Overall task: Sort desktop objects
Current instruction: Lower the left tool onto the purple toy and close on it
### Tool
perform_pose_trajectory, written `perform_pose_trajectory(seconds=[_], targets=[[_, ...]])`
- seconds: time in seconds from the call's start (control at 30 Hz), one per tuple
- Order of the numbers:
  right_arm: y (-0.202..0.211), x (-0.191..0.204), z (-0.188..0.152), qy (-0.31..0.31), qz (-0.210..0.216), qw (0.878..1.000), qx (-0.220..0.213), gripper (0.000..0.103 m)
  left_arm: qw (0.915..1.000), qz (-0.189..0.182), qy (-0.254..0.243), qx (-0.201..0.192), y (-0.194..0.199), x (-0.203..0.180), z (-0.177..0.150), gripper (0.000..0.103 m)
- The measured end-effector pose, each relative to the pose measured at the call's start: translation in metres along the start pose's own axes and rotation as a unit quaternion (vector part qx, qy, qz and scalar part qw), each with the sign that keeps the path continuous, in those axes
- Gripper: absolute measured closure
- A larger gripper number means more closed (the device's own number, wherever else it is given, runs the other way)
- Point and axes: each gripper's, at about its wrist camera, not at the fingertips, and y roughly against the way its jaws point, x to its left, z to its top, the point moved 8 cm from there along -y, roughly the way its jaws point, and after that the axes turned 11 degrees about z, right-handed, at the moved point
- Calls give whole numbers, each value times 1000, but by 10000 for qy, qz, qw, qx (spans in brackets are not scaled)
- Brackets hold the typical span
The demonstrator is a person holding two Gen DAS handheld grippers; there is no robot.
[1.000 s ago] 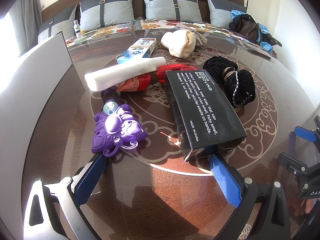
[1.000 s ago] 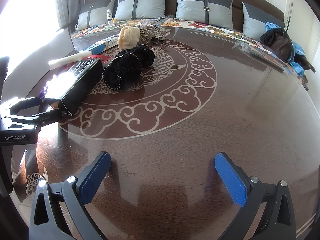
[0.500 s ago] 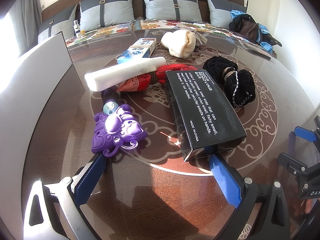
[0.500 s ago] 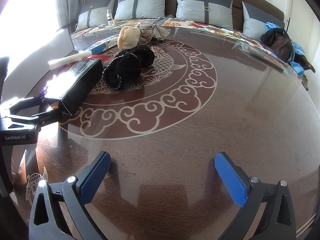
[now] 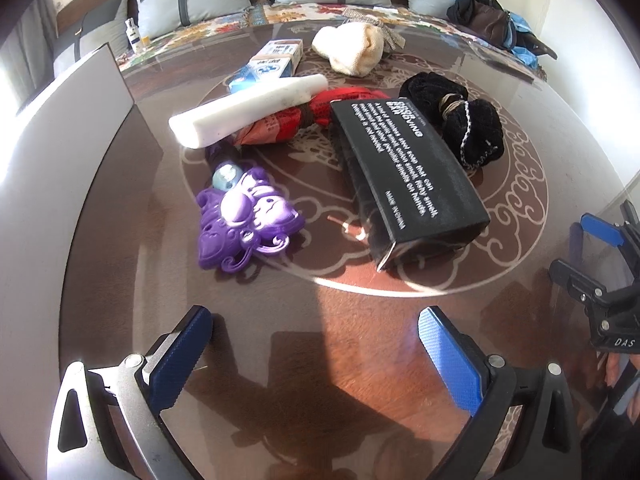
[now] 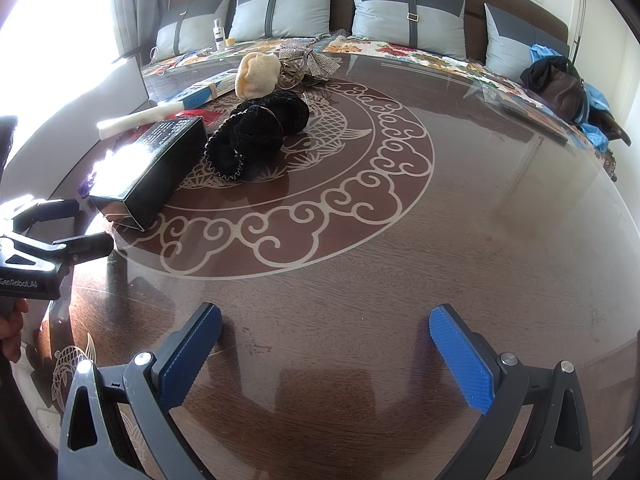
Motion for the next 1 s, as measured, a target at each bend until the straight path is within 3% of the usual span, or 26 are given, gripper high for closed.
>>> perform_pose_trajectory(seconds=[0.2, 0.33, 0.43, 0.6, 0.73, 0.9, 0.93, 1.0], targets=[[0, 0, 0, 1, 0, 10000, 0, 0, 9976, -285, 608, 144, 5, 56, -11, 0], [0, 0, 0, 1, 1, 10000, 0, 0, 9913, -745, 1084, 43, 13, 55, 4, 0], [0, 0, 0, 2, 1, 10000, 0, 0, 9913, -506, 1211, -51, 7, 52, 23, 0], [0, 0, 0, 2, 2, 10000, 1, 0, 9891, -84, 1461, 184, -28, 58, 50, 0], [0, 0, 0, 3, 2, 10000, 0, 0, 9940, 410, 979, 255, -44, 51, 64, 0], [0, 0, 0, 4, 2, 10000, 2, 0, 9968, 301, 705, 225, -47, 45, 71, 1], [0, 0, 0, 4, 3, 10000, 0, 0, 9972, 310, 673, 75, -43, 46, 69, 9], [0, 0, 0, 4, 3, 10000, 1, 0, 9974, 275, 615, -252, -32, 47, 66, 57]])
